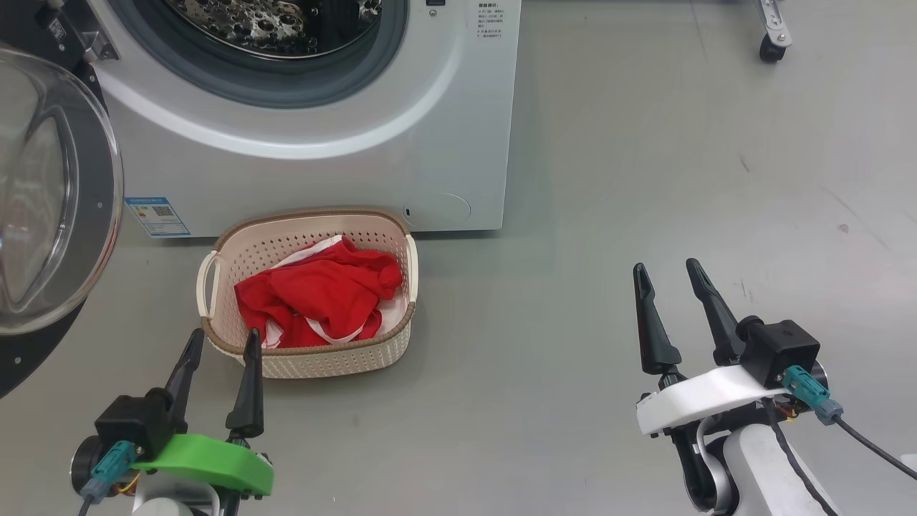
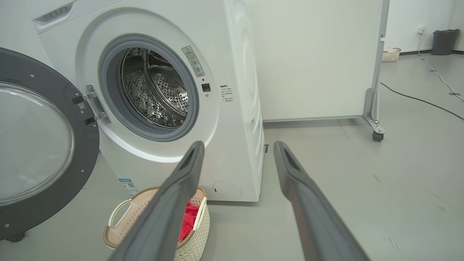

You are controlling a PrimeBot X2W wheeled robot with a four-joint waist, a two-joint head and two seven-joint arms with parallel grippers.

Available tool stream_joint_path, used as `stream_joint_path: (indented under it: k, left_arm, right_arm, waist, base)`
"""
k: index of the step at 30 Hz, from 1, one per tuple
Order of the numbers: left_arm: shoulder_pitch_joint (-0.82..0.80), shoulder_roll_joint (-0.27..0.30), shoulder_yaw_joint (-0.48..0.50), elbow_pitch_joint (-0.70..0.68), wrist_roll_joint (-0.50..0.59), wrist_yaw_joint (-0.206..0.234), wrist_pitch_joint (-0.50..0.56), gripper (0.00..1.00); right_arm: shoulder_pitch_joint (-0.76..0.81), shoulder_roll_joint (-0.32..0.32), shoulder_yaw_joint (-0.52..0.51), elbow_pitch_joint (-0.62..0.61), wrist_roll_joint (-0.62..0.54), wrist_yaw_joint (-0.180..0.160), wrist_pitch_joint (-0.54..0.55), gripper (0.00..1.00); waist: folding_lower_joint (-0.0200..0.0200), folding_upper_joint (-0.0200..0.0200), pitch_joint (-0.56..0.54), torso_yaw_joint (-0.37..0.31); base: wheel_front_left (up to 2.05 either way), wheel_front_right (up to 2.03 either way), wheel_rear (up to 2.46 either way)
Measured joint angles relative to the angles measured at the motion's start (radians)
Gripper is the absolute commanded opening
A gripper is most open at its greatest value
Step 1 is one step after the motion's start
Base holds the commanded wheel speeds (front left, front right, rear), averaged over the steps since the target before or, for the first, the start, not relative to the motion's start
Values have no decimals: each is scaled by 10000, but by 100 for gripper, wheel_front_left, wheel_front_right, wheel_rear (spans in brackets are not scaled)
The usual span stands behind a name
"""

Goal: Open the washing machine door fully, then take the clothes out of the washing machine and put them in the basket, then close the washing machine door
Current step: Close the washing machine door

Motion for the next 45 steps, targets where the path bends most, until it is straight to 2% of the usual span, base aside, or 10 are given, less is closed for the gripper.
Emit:
stream_joint_path:
  k: [45]
  left_arm:
    - [-35, 42, -336, 113, 337, 17, -2, 100]
  right_arm:
    - [-122, -4, -219, 44, -6, -2, 0, 100]
  waist:
    - [0, 0, 128, 175]
  base:
    - [-5, 5, 0]
